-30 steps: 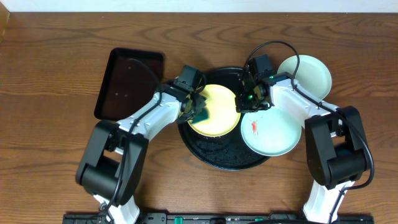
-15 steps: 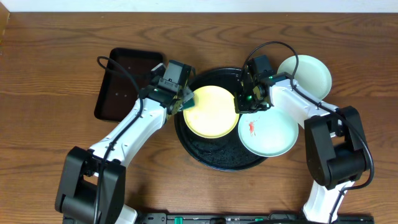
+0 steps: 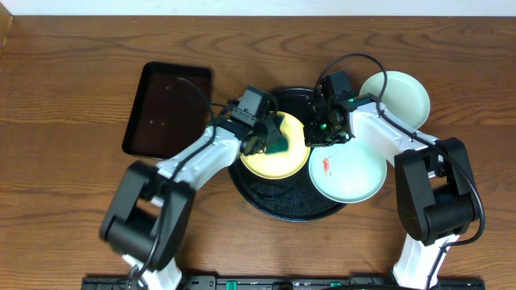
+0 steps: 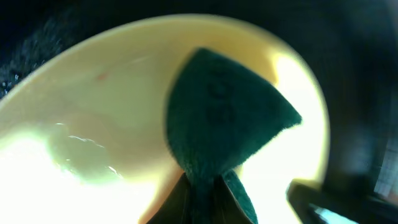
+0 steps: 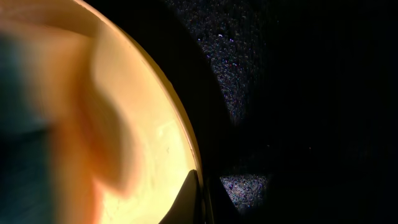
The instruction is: Clean dirty plates on tray and stack at the side
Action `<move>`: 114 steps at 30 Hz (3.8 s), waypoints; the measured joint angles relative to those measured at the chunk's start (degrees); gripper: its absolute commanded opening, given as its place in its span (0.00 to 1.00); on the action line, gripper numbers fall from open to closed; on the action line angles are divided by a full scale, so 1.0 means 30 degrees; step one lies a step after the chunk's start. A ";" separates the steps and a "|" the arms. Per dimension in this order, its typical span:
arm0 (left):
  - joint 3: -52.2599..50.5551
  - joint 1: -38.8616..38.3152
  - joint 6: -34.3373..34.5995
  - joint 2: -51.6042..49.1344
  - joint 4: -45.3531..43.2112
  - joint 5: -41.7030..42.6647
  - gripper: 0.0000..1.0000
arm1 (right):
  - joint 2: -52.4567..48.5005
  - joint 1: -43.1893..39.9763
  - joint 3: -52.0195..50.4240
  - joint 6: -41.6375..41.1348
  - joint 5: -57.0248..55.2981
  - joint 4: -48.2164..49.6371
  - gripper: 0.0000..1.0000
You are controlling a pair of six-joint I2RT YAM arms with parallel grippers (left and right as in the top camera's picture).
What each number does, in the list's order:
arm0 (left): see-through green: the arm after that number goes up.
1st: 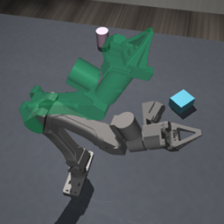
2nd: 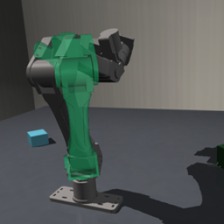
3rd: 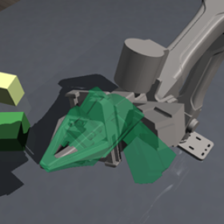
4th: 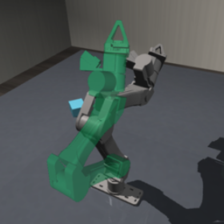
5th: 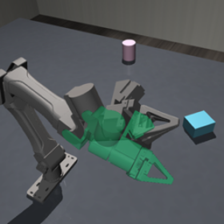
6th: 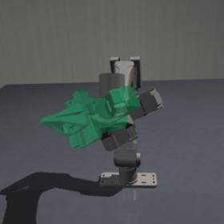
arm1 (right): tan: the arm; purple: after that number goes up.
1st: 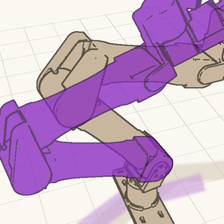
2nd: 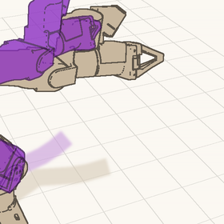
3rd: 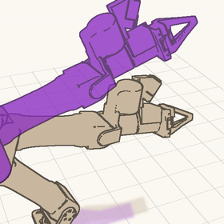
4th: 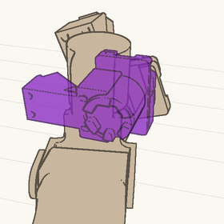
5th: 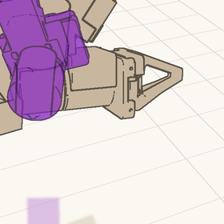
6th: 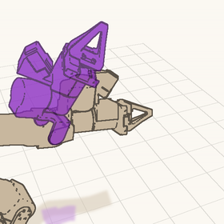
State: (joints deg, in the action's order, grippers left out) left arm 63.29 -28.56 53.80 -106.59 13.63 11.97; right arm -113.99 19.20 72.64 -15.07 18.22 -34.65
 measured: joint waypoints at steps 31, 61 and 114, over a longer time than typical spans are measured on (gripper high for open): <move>0.0036 0.1821 0.0743 0.2528 0.4124 -0.5042 0.07 | 0.0000 0.0160 0.0000 -0.0219 0.0095 -0.0007 0.01; 0.0794 -0.0117 0.0838 0.0029 0.5799 -0.2812 0.07 | 0.0000 0.0160 0.0000 -0.0284 0.0007 0.0066 0.01; -0.0022 0.9005 -0.8109 0.8364 0.8255 -0.5202 0.07 | 0.3308 0.8561 0.7322 0.3213 -2.3525 -0.7023 0.01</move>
State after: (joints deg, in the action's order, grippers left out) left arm 63.22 -1.54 29.47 -81.49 38.39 -3.64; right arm -104.07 44.88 94.61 -5.43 -52.36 -55.72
